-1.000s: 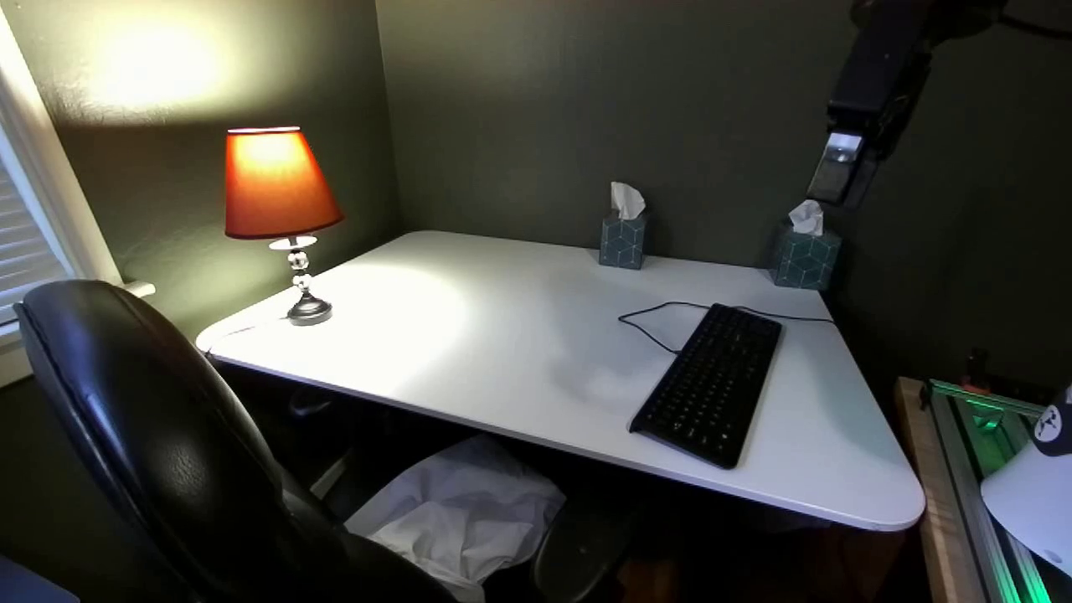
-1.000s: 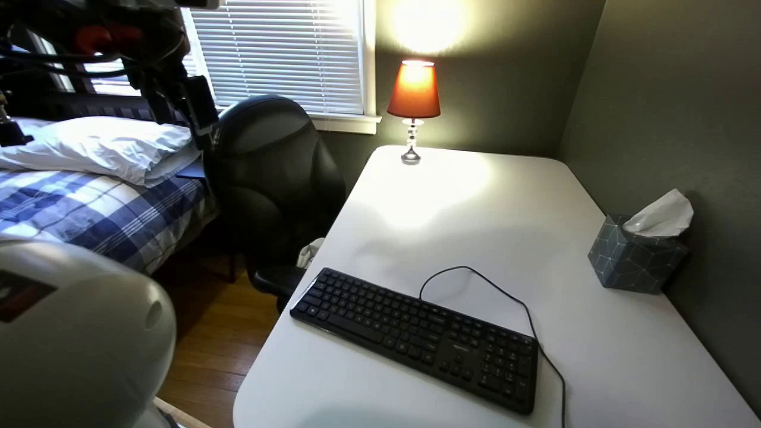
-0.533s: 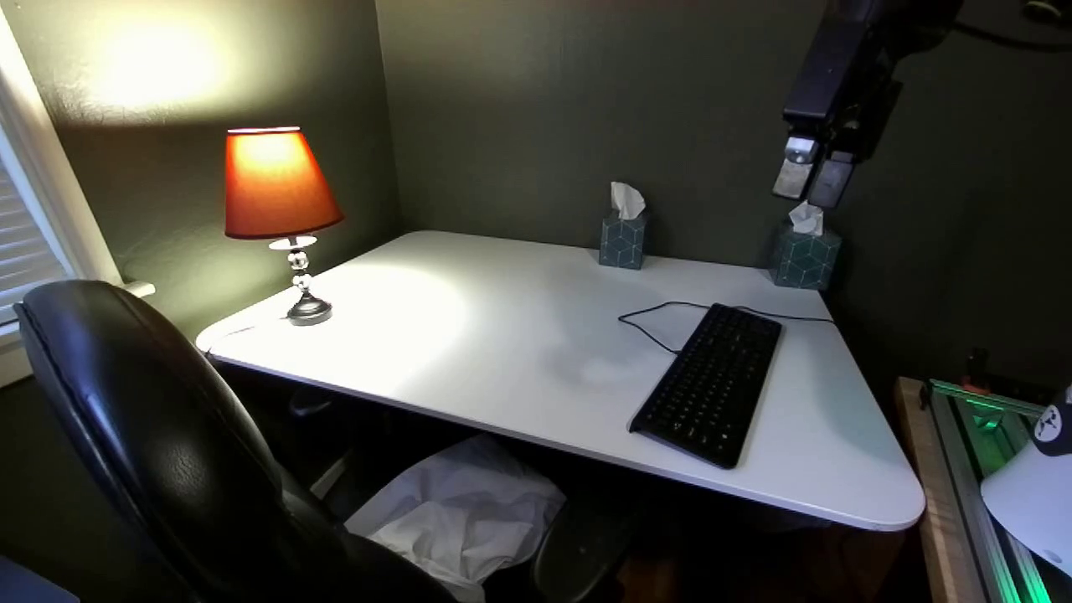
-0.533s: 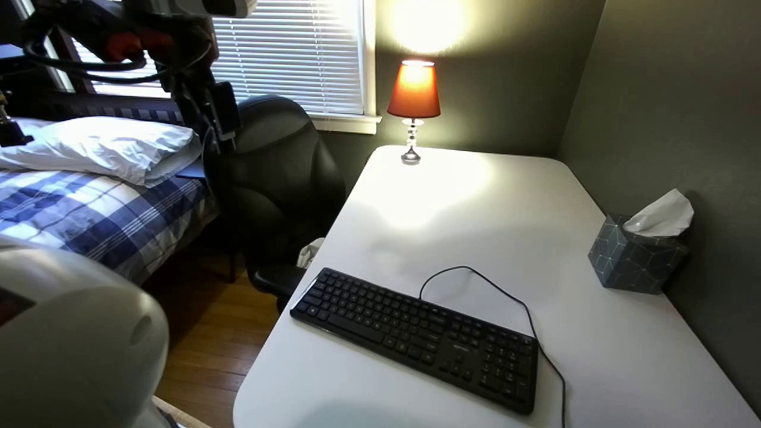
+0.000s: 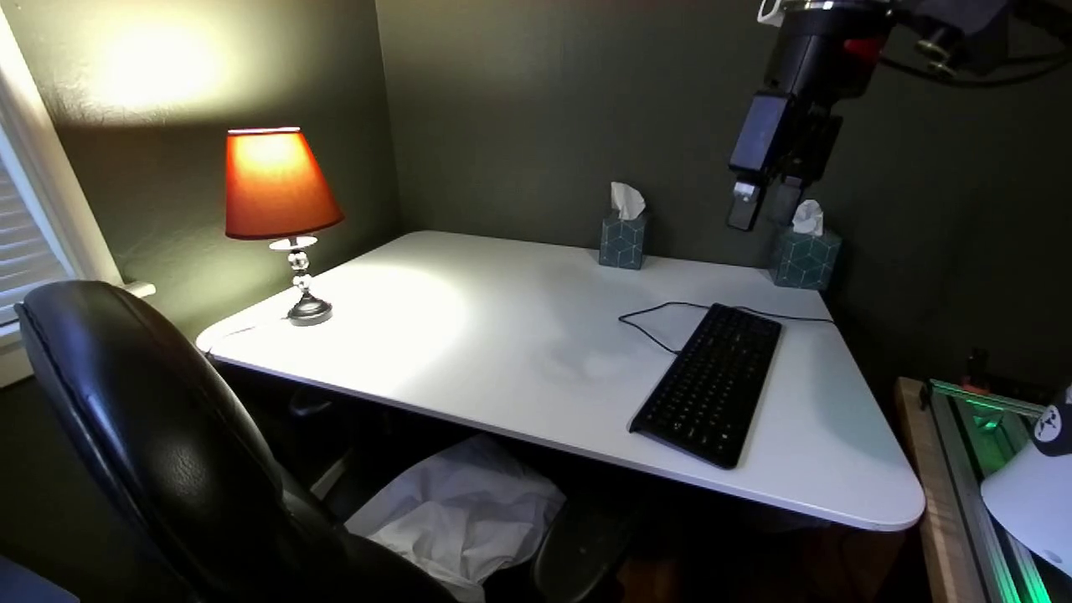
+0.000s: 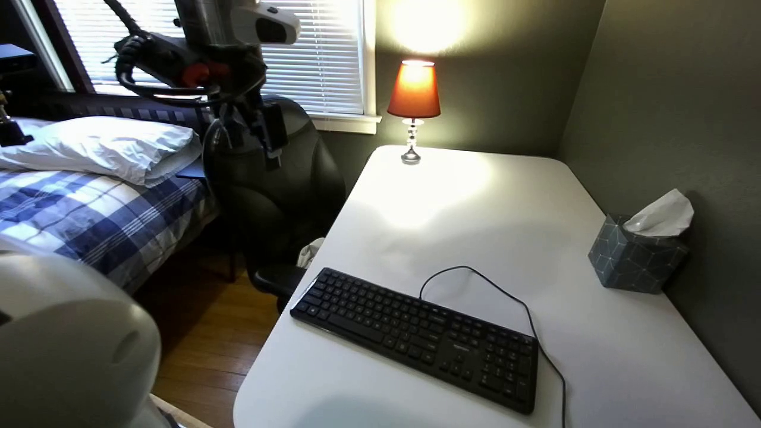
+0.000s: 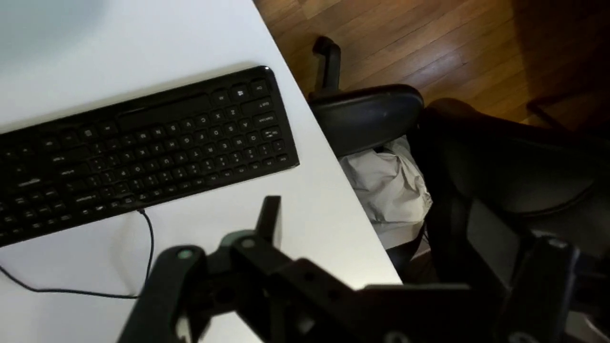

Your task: Press a button on the keyboard

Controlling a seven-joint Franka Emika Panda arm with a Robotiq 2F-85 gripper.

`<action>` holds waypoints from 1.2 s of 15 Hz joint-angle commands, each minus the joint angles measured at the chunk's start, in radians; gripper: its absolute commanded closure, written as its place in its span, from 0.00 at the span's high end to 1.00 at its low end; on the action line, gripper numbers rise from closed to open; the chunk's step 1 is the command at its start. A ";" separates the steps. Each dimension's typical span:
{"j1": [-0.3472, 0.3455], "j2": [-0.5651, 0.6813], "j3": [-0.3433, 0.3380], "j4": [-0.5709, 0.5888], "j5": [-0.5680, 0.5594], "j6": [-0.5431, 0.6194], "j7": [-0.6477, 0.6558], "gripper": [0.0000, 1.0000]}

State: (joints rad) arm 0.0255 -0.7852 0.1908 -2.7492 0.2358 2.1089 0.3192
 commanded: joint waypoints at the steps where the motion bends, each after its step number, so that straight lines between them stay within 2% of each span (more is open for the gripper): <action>1: -0.016 0.092 0.013 0.002 -0.119 0.045 -0.047 1.00; 7: -0.022 0.197 -0.021 0.001 -0.240 0.200 -0.107 1.00; 8: -0.006 0.154 -0.018 0.001 -0.221 0.141 -0.078 1.00; 15: -0.005 0.163 -0.023 0.003 -0.223 0.151 -0.080 1.00; 18: 0.007 0.234 -0.051 0.012 -0.202 0.164 -0.124 1.00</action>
State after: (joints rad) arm 0.0142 -0.6181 0.1741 -2.7477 0.0233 2.2630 0.2273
